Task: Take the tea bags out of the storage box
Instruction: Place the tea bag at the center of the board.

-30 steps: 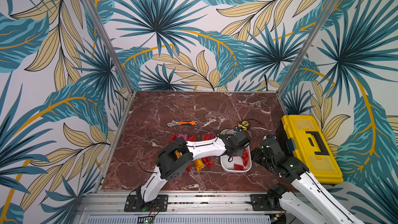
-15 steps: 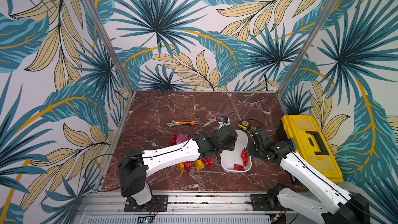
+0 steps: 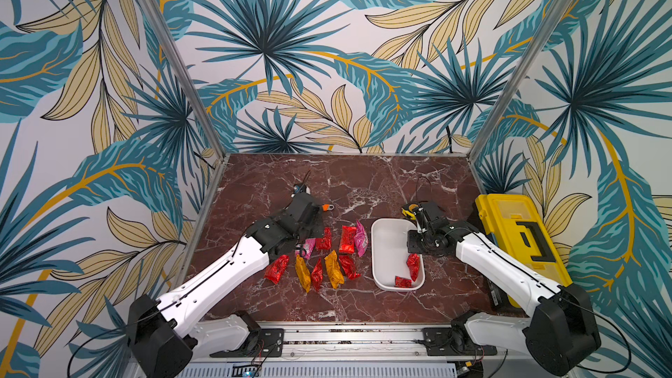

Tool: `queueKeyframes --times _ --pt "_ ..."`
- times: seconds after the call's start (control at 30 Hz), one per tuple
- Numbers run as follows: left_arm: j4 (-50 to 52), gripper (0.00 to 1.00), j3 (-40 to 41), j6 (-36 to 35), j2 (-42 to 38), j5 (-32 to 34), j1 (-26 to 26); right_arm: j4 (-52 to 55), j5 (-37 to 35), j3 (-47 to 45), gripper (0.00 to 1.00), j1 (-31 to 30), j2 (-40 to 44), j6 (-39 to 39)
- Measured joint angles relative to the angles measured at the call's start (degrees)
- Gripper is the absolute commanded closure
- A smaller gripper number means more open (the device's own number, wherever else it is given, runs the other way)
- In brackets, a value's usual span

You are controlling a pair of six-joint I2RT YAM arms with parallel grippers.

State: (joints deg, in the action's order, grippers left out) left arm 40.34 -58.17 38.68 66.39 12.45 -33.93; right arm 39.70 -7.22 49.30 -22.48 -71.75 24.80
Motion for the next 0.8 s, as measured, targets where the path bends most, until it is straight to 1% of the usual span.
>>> queueKeyframes --times 0.1,0.2,0.3,0.37,0.47,0.6,0.7,0.8 --pt "1.44 0.94 5.07 -1.86 -2.82 -2.32 9.57 -0.28 0.0 -0.02 0.5 0.0 1.25 0.04" --pt "1.7 0.94 9.16 -3.37 -2.93 -3.82 17.64 -0.42 0.0 -0.02 0.49 0.0 2.4 0.22" --pt "1.07 0.94 11.89 -4.46 -2.03 -4.31 22.29 -0.42 0.02 -0.04 0.5 0.0 3.41 0.26" --pt "0.13 0.94 12.79 -4.96 -0.83 -4.42 23.71 -0.39 0.04 -0.07 0.49 0.0 3.89 0.26" --pt "-2.43 0.92 12.94 -5.92 2.36 -4.52 24.52 -0.37 0.24 -0.13 0.49 0.0 4.35 0.26" --pt "-5.97 0.89 12.81 -7.58 9.09 -4.57 25.24 -0.04 1.09 -0.68 0.49 0.02 5.31 0.26" --pt "-7.21 0.83 12.0 -8.79 14.99 -4.79 26.21 0.57 1.92 -1.07 0.49 0.02 6.05 0.24" --pt "-8.81 0.77 11.5 -9.62 18.91 -5.22 26.91 1.09 3.19 -1.64 0.49 0.02 6.51 0.22"
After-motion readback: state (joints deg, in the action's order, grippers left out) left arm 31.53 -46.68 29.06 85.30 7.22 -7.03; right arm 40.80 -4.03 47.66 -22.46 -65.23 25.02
